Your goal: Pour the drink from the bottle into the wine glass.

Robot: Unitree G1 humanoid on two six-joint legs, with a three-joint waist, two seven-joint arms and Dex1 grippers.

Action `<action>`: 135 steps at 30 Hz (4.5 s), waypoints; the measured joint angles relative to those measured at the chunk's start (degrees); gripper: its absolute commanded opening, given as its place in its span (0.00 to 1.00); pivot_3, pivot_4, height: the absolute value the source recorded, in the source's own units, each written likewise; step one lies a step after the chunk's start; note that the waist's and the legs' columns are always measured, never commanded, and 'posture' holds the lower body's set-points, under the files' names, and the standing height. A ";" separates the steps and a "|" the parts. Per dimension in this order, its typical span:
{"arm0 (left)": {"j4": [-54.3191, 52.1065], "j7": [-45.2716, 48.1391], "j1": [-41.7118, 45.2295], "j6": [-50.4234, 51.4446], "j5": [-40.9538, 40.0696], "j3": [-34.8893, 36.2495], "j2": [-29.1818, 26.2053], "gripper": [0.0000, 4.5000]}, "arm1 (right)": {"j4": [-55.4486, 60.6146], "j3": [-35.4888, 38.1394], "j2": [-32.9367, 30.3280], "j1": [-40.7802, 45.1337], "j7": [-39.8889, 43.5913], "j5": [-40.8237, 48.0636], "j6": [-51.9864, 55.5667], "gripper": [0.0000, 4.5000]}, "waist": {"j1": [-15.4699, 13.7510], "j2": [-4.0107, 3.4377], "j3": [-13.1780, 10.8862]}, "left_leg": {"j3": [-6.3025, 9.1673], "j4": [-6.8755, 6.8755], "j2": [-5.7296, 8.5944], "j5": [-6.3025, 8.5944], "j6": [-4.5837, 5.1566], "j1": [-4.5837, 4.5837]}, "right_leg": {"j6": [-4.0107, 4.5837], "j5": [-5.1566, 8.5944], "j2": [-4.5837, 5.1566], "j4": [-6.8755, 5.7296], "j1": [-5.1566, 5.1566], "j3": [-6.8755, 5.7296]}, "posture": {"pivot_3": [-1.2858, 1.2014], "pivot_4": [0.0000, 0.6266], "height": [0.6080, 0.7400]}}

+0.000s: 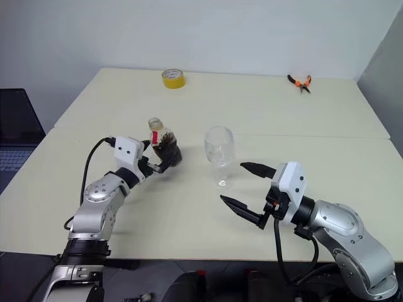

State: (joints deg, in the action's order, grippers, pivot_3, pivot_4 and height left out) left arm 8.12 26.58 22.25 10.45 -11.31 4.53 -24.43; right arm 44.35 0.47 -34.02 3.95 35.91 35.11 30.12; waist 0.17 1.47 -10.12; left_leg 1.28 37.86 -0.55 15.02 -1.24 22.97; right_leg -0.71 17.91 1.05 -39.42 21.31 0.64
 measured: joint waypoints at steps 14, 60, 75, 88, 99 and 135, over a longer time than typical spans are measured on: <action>11.79 1.21 7.34 -3.66 0.21 -0.12 2.27 0.50 | 1.24 -0.03 -0.15 0.67 -1.11 -0.09 0.27 1.00 | -0.01 0.03 -0.02 | 0.00 0.03 0.01 0.00 0.00 0.01 | 0.00 0.00 0.00 -0.01 0.00 -0.01 | 0.52 0.24 1.00; 37.75 14.47 35.82 -50.04 24.79 -15.49 -7.22 0.16 | -4.31 -7.30 12.11 7.01 -10.17 -13.67 -7.15 1.00 | 0.05 0.12 -0.08 | -0.02 0.07 0.05 -0.01 -0.01 0.09 | 0.00 0.00 -0.03 -0.09 0.13 -0.01 | 0.52 0.24 1.00; 42.03 3.06 39.24 -59.45 35.51 -19.07 -8.13 0.16 | -4.36 -8.56 12.72 7.83 -10.49 -14.31 -6.89 1.00 | 0.09 0.12 -0.08 | -0.03 0.08 0.04 -0.02 -0.01 0.11 | 0.00 0.00 -0.03 -0.13 0.17 -0.02 | 0.52 0.24 1.00; 42.07 -6.67 42.12 -63.16 43.92 -22.19 -10.34 0.16 | -4.68 -8.59 12.75 7.82 -10.98 -15.80 -6.73 1.00 | 0.09 0.13 -0.08 | -0.05 0.08 0.05 -0.02 -0.02 0.11 | 0.00 0.00 -0.02 -0.15 0.19 -0.01 | 0.52 0.24 1.00; 43.80 -12.40 43.76 -63.70 48.82 -24.56 -11.84 0.16 | -4.69 -8.67 12.85 7.77 -10.98 -15.83 -6.70 1.00 | 0.08 0.13 -0.08 | -0.07 0.08 0.05 -0.02 -0.02 0.11 | 0.00 0.00 -0.02 -0.20 0.21 -0.01 | 0.52 0.24 1.00; 44.45 -19.94 45.97 -64.35 55.22 -26.85 -13.00 0.15 | -4.72 -9.32 13.02 7.30 -10.62 -15.82 -6.02 1.00 | 0.09 0.13 -0.08 | -0.29 0.10 0.05 -0.03 -0.03 0.13 | 0.00 0.00 -0.01 -0.46 0.45 0.07 | 0.52 0.24 1.00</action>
State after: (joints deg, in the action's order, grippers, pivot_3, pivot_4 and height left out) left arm 52.56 6.64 68.22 -53.90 43.91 -22.32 -37.44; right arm 39.63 -8.85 -21.00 11.25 25.29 19.30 24.10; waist 0.26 1.60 -10.20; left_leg 0.98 37.97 -0.50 14.99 -1.27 23.10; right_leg -0.71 17.91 1.04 -39.88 21.76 0.71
